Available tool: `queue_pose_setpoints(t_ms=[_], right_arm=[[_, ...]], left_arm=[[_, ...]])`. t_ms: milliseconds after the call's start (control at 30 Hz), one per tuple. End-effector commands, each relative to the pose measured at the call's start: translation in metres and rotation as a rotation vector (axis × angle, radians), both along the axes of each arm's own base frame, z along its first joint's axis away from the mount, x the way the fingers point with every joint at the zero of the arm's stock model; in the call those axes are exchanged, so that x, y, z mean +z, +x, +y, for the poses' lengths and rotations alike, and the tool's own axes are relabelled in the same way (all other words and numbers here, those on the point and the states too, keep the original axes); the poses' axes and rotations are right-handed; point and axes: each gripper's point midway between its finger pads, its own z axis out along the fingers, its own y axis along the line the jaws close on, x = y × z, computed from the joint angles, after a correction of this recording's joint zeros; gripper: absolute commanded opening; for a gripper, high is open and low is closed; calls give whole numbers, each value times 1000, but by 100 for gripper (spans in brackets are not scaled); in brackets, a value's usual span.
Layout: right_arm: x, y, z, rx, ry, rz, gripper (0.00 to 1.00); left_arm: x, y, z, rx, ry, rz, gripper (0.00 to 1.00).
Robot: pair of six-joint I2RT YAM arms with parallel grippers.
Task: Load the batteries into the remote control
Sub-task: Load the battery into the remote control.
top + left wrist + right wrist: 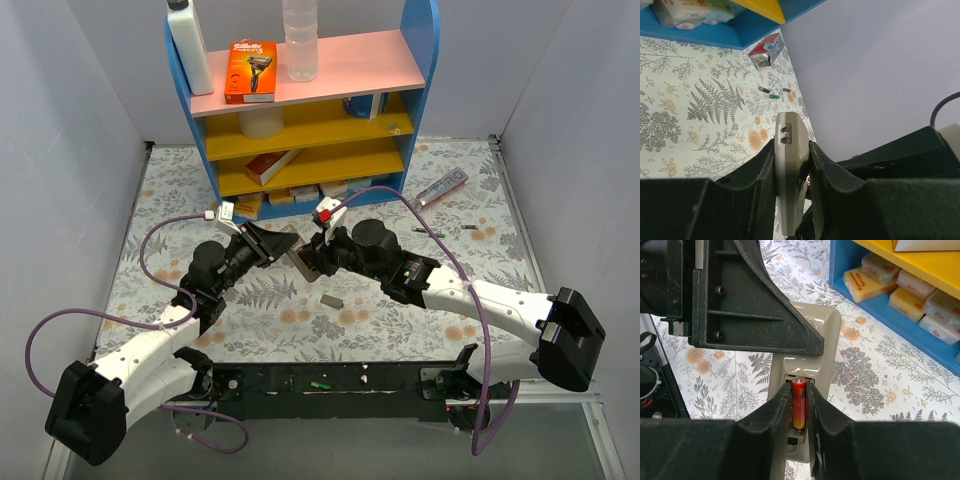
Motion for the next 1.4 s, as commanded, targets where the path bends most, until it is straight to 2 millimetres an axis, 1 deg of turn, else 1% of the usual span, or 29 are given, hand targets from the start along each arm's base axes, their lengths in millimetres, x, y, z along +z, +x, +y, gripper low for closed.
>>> queue_pose_setpoints(t_ms=[0,233,500,733,900,1133,1367], right_arm=[[-6,10,-5,-48,-43,-4,27],[-7,16,-12,-103,-47,-3,27],[-7,16,-13,-111,-42,5,28],[-2,18,-15,-132,-32,-8,28],[-6,21,-18,-153,-42,2,28],[1,21,-18,-158,-23,-8,28],[-3,21,-18,-162,-33,1,28]], left_arm=[[36,-10,-3,-41,-73,-91,0],[38,-11,-1,-33,-75,-93,0],[38,-11,-1,-35,-77,-94,0],[35,-11,-1,-33,-70,-88,0],[36,-11,0,-27,-72,-86,0],[31,-9,2,-13,-61,-68,0],[30,-8,1,-11,-55,-56,0]])
